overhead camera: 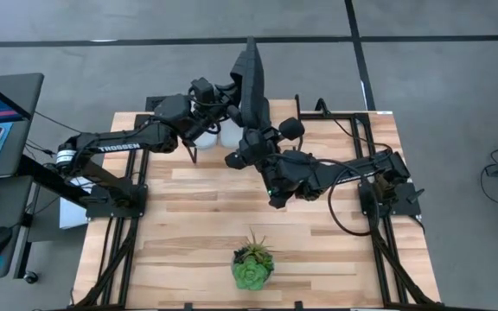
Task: Pick and place slides into the shelf
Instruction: Put the black slide on the shelf
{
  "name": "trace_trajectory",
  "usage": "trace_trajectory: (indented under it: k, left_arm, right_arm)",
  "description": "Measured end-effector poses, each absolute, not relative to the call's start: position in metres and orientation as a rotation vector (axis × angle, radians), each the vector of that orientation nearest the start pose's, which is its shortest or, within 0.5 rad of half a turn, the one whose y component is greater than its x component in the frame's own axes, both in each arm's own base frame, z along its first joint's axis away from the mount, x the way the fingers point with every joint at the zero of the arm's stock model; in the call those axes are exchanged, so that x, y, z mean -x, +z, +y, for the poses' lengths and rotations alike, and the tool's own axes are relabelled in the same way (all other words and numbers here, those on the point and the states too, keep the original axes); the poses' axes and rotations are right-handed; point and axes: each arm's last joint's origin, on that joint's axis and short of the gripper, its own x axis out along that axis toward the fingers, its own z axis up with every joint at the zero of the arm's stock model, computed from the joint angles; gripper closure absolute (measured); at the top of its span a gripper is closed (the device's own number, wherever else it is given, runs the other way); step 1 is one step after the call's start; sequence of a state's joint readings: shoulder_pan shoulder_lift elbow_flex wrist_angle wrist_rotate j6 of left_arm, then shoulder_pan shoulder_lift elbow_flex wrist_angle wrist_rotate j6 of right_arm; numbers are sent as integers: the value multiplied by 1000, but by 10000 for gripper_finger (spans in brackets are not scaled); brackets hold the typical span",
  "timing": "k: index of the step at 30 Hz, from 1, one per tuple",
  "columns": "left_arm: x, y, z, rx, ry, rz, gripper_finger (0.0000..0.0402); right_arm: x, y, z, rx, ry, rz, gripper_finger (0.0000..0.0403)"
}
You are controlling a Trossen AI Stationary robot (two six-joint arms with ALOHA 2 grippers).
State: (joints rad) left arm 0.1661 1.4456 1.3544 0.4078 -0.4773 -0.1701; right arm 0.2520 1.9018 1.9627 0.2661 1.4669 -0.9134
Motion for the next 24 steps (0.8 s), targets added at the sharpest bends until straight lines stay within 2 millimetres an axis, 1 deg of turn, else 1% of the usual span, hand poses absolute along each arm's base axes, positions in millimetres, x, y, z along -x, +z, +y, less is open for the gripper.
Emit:
trace_trajectory:
  k: [3, 8, 14, 17, 24]
  left_arm:
    - [-319, 431, 67, 216, 607, -362, 401]
    - [-314, 438, 64, 85, 544, -349, 401]
    - [-313, 437, 70, 50, 480, -333, 396]
    - [-314, 434, 70, 17, 492, -281, 371]
    - [-314, 429, 70, -42, 549, -204, 275]
  right_arm:
    - [-408, 450, 75, 533, -1194, 332, 355]
    - [-407, 450, 84, 552, -1158, 327, 355]
    - [-407, 449, 86, 556, -1156, 331, 356]
    - [-407, 449, 86, 556, -1161, 337, 356]
    - [-407, 448, 86, 555, -1166, 341, 356]
